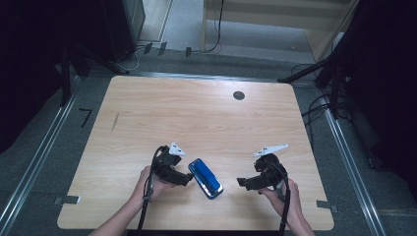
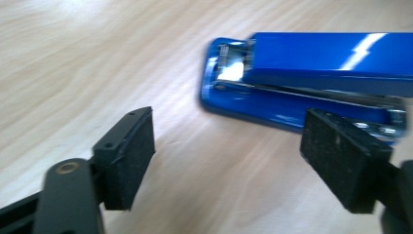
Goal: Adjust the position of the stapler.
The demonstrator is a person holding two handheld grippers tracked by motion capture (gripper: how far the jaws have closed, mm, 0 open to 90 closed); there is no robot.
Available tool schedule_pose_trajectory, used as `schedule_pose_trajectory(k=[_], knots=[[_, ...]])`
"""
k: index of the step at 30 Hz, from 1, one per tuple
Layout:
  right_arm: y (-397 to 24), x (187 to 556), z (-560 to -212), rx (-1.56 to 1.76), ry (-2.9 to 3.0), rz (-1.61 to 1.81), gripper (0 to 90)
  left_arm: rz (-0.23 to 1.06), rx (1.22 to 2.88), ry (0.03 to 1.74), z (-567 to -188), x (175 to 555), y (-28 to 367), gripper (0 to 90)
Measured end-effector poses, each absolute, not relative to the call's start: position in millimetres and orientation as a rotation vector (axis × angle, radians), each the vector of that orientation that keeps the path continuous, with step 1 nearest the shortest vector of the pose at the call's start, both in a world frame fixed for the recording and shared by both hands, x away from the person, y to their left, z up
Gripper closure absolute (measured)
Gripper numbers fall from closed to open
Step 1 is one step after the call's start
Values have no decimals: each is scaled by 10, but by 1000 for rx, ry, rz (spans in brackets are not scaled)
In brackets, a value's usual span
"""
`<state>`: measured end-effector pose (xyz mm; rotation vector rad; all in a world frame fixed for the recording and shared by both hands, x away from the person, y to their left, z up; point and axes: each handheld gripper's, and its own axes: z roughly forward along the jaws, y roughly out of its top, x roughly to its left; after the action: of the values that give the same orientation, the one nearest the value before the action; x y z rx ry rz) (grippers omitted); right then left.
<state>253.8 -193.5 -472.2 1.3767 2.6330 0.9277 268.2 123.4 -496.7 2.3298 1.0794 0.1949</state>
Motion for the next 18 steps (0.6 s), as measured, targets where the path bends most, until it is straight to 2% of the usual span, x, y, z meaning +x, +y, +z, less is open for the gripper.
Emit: schedule_pose_trajectory(k=[12,18], knots=[[-1732,2475,-4708,1289,2696,967,92,266,2326,1144,-4962,2782,1350,94],[-1581,2410,-4687,1200,2734,1012,128,265,2317,1152,-4951,2794,1381,83]])
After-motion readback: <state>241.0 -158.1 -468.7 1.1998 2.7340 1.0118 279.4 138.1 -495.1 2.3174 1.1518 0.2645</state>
